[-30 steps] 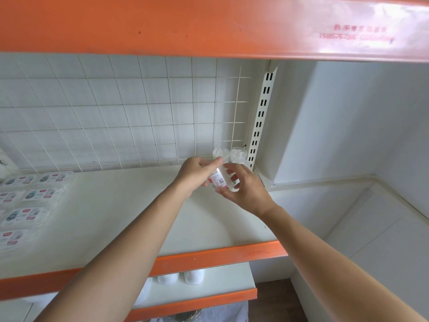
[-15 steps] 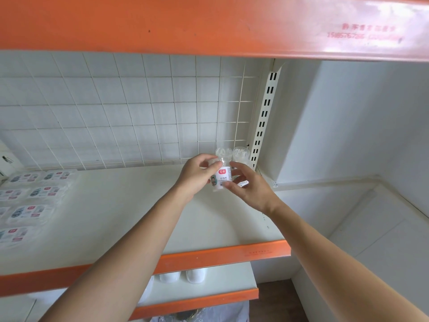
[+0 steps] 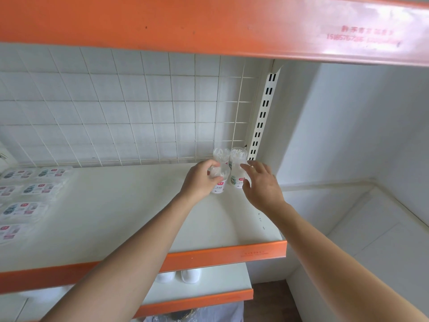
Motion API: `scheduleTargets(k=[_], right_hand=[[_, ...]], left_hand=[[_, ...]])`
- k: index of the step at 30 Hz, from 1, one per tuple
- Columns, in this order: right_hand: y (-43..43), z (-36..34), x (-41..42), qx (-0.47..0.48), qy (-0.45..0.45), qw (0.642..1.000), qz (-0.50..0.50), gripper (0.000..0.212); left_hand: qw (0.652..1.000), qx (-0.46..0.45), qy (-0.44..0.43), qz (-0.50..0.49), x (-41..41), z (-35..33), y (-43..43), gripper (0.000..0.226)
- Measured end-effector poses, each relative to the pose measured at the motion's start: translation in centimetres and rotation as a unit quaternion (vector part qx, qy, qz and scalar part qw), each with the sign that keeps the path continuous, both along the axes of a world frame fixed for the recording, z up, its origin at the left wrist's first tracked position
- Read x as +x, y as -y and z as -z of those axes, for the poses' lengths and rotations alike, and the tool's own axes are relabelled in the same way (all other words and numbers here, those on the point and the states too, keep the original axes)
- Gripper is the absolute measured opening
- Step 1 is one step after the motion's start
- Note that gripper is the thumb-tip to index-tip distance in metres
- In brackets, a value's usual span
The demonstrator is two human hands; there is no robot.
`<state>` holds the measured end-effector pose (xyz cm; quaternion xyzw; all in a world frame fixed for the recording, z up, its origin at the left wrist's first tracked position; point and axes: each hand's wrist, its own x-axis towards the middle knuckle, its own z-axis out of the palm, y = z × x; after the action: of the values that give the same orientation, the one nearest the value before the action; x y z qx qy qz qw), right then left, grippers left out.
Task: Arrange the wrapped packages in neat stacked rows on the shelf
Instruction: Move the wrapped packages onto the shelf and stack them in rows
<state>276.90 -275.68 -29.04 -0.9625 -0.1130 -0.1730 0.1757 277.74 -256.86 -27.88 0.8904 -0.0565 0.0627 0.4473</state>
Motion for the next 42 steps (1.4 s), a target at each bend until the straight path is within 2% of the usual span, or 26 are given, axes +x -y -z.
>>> scheduleTargets(k=[2,6,11,13,21,34,42], right_hand=[[0.2,0.1,0.1,-0.007,-0.034,0.999,0.002,0.045],[0.3,0.4,0.0,-0.009,-0.038,0.999,0.004,0.044],[0.4,0.8,0.0,0.000,-0.016,1.000,-0.010,0.044],[0.5,1.0,0.0,0.011,-0.003,1.000,-0.021,0.044],[1.3,1.0,0.1,0.021,-0.004,0.999,-0.050,0.044],[1.2,0.8,0.2,0.036,-0.015,0.998,-0.054,0.042],[1.4,0.7,0.3,0.006,-0.024,0.998,-0.050,0.047]], left_hand=[[1.000,0.017,0.012,0.001,0.1,0.7,0.1,0.034],[0.998,0.032,0.061,0.002,0.0,1.9,0.2,0.038],[0.969,0.149,0.197,-0.003,-1.3,2.4,0.2,0.041],[0.956,0.184,0.227,0.014,-1.4,2.7,0.2,0.040],[0.954,0.236,0.180,0.051,-1.4,2.3,1.2,0.050],[0.952,0.265,0.142,0.060,-1.3,2.2,1.4,0.058],[0.947,0.295,0.115,0.061,-1.2,1.9,1.6,0.059]])
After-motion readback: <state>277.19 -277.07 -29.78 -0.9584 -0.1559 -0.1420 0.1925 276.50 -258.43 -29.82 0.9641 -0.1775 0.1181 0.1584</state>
